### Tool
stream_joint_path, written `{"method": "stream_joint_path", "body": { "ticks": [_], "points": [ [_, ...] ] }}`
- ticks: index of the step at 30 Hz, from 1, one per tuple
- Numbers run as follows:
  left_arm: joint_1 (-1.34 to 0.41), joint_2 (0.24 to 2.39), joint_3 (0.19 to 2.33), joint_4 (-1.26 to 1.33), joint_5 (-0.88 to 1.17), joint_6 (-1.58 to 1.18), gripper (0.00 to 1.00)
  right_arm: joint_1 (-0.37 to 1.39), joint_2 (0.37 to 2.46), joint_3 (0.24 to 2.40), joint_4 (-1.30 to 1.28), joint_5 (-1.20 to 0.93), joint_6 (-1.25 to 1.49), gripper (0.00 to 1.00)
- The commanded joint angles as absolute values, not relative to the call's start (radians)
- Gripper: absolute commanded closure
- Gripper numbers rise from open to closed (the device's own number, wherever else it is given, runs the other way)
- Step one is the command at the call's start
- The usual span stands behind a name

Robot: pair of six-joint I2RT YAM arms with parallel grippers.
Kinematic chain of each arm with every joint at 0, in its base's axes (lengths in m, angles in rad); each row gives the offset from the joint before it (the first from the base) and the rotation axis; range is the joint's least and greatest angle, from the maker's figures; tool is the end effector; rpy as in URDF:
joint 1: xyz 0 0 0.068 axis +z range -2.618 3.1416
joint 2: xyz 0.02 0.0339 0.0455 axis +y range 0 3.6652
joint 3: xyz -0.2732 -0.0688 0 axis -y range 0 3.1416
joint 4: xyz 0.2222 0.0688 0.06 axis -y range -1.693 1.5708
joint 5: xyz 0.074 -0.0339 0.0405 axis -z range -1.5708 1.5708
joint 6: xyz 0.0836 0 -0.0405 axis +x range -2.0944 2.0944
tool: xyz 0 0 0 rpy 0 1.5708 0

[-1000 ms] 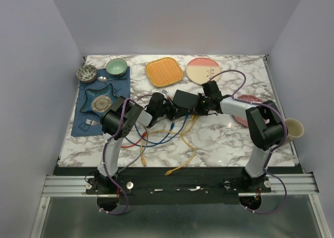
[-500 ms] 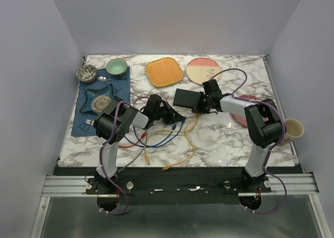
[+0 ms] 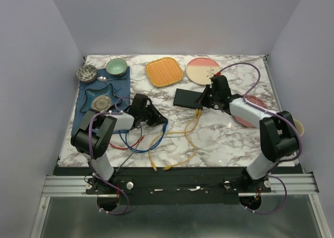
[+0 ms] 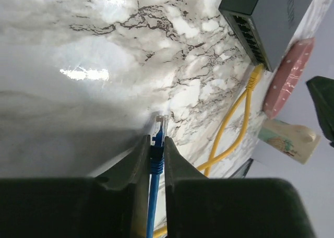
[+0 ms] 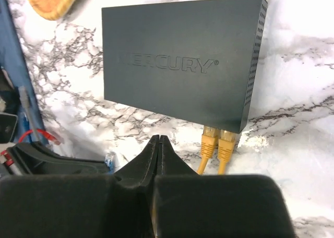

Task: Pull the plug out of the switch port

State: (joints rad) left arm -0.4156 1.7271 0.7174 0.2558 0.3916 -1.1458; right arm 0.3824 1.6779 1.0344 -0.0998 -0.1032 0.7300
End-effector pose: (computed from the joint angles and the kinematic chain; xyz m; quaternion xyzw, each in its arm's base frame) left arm 0.2999 -0.1672 0.1236 -0.2492 0.8685 -0.4010 0.1511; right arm 0.3481 0.1493 0.1935 0.1377 0.9042 0.2521 0.3161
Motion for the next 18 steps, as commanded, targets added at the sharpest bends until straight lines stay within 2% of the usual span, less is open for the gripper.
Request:
{"method": "stream_joint_path", "body": {
  "ticks": [1, 4, 7, 10, 15, 18],
  "points": [
    [-0.417, 1.704, 0.807, 0.097, 0.328, -1.045, 0.54, 0.379, 1.594, 0.993, -0.075, -0.060, 0.706, 0.78],
    [-0.417, 1.718, 0.905, 0.011, 0.327, -0.997, 0.40, 0.379, 1.560, 0.965, -0.075, -0.054, 0.703, 0.57],
    [-0.408, 1.718, 0.971, -0.041, 0.310, -0.982, 0.31, 0.377, 1.536, 0.925, -0.075, -0.041, 0.710, 0.45],
    [-0.403, 1.707, 1.009, -0.048, 0.284, -0.974, 0.27, 0.377, 1.510, 0.867, -0.074, -0.018, 0.722, 0.41],
    [-0.405, 1.767, 1.125, -0.053, 0.325, -0.973, 0.27, 0.359, 1.496, 0.758, -0.016, -0.021, 0.775, 0.42],
    [-0.405, 1.801, 1.199, -0.142, 0.252, -0.936, 0.27, 0.345, 1.490, 0.710, 0.021, -0.017, 0.794, 0.42]
  ]
}}
